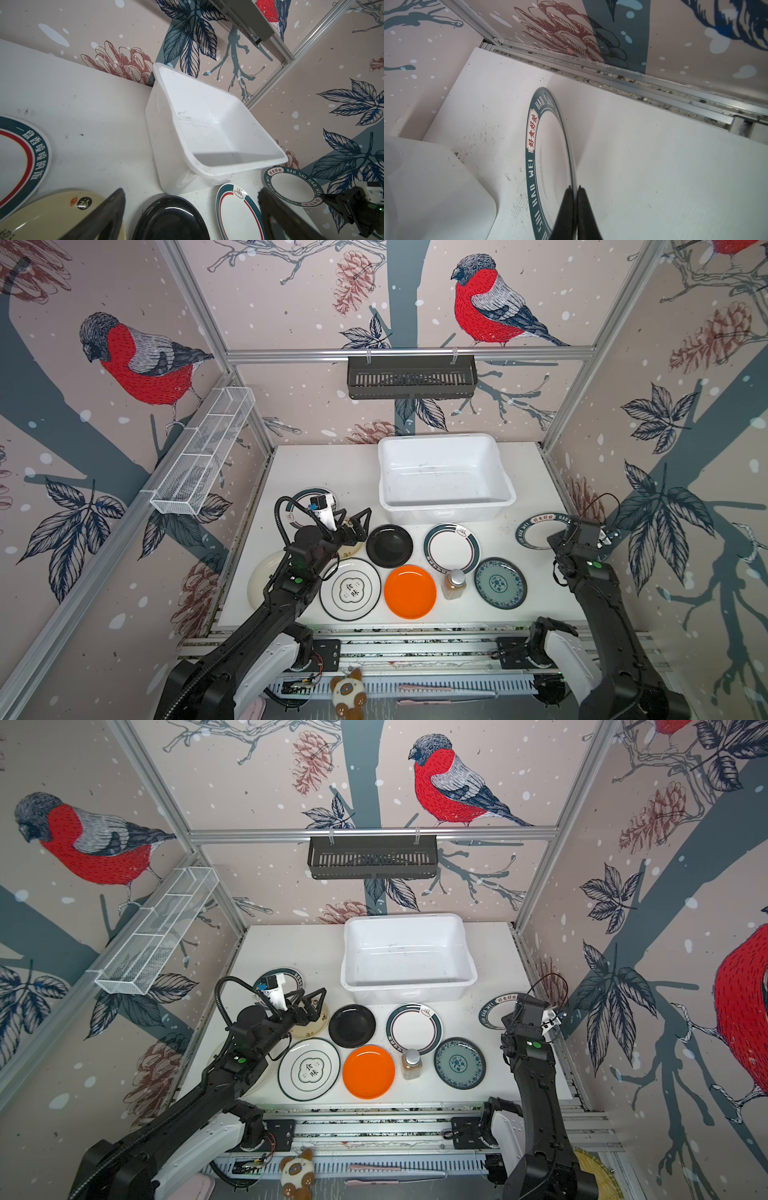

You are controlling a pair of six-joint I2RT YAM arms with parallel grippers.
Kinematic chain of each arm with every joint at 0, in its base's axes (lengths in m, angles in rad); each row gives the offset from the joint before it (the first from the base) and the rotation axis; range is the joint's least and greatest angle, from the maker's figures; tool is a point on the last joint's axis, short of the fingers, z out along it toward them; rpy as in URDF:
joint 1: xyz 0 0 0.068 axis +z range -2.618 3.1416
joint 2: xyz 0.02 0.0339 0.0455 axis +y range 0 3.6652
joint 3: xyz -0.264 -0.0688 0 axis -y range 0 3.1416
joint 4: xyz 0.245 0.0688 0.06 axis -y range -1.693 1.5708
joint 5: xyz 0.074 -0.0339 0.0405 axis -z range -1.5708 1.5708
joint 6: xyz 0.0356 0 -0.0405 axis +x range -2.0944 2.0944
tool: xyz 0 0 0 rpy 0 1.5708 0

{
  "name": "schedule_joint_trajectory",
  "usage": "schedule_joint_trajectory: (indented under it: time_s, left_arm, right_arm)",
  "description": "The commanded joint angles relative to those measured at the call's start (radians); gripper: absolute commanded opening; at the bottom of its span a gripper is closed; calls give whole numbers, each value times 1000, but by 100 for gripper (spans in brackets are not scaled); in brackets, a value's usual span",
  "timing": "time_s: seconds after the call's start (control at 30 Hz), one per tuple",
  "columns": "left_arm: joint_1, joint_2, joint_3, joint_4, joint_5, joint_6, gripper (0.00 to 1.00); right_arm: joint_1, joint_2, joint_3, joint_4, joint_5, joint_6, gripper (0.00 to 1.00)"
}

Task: Place the plates into the plastic bin on the countertop
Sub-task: 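Lift the green-rimmed plate with the right gripper toward the bin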

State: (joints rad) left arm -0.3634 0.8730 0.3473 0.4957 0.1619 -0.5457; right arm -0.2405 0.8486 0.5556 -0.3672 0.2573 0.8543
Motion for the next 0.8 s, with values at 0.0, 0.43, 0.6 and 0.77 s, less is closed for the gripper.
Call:
schedule_joint_trajectory:
  time_s: [0.0,0.43,0.6,0.77]
  left_arm:
    - [-3,-1,5,72,21,-12,99]
    - [-6,3,39,-4,-25,-7,98]
    - [-6,-1,39,0,-18,-12,98]
    - [-9,9,53,-26,-36,-14,98]
  right_arm:
    - [1,5,19,16,-4,-35,0]
    - [1,-24,157,-10,15,-137,0]
    - [1,-25,229,-13,49,-169,0]
    - [1,-17,309,-1,37,-200,0]
